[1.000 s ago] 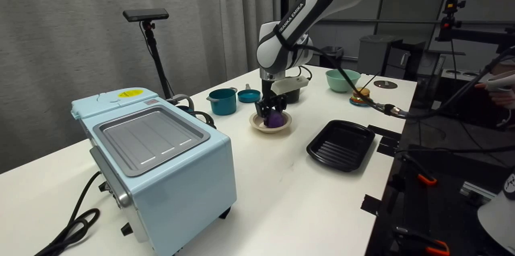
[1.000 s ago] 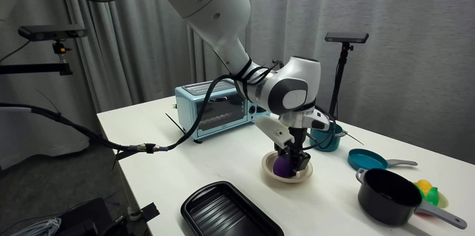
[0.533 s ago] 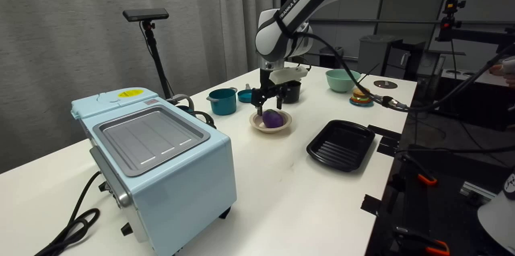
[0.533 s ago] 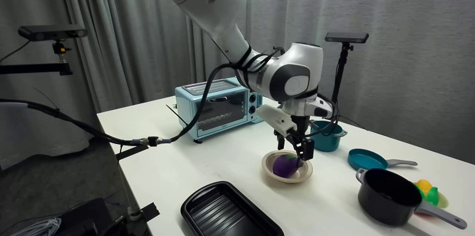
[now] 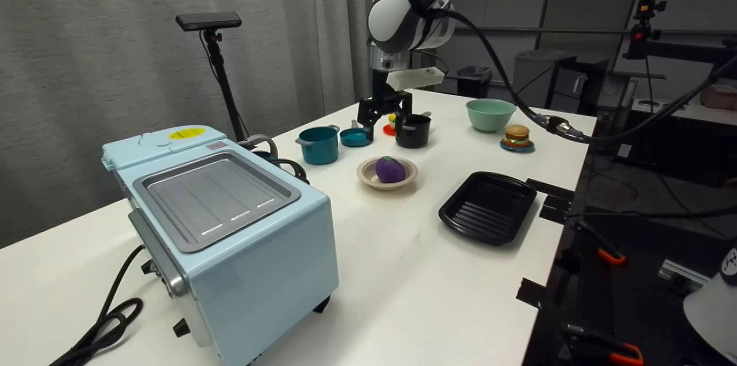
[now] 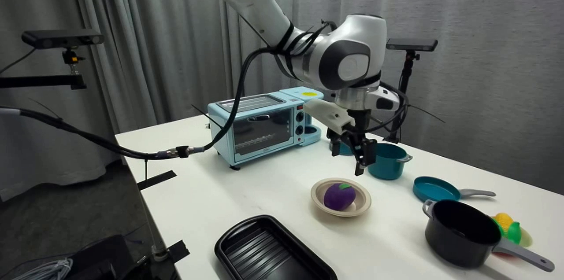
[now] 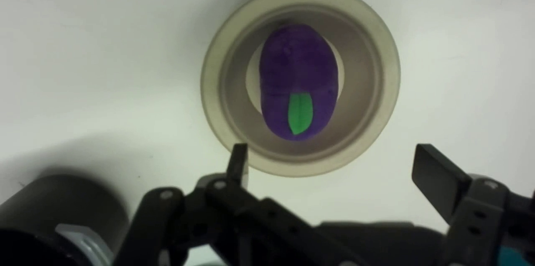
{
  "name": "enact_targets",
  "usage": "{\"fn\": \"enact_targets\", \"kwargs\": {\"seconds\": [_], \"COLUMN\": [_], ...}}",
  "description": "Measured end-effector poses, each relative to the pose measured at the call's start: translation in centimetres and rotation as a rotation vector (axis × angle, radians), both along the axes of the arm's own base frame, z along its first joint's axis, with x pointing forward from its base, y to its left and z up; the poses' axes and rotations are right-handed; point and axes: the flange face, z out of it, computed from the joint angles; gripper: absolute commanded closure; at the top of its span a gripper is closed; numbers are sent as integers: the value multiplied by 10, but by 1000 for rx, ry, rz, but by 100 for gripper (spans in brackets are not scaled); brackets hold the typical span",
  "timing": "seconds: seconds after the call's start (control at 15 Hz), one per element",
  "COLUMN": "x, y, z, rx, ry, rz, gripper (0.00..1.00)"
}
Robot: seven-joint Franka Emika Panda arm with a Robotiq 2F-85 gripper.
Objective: Put the purple plush toy on the white bowl
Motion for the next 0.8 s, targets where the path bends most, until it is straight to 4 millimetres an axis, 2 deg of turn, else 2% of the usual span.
{"fn": "enact_targets", "kwargs": {"seconds": [0.13, 0.8], "x": [-4, -7], "y": [0, 0], "z": [6, 3], "rx": [1, 2], "ry": [0, 7], "rz": [-1, -2], "gripper": [0, 0]}}
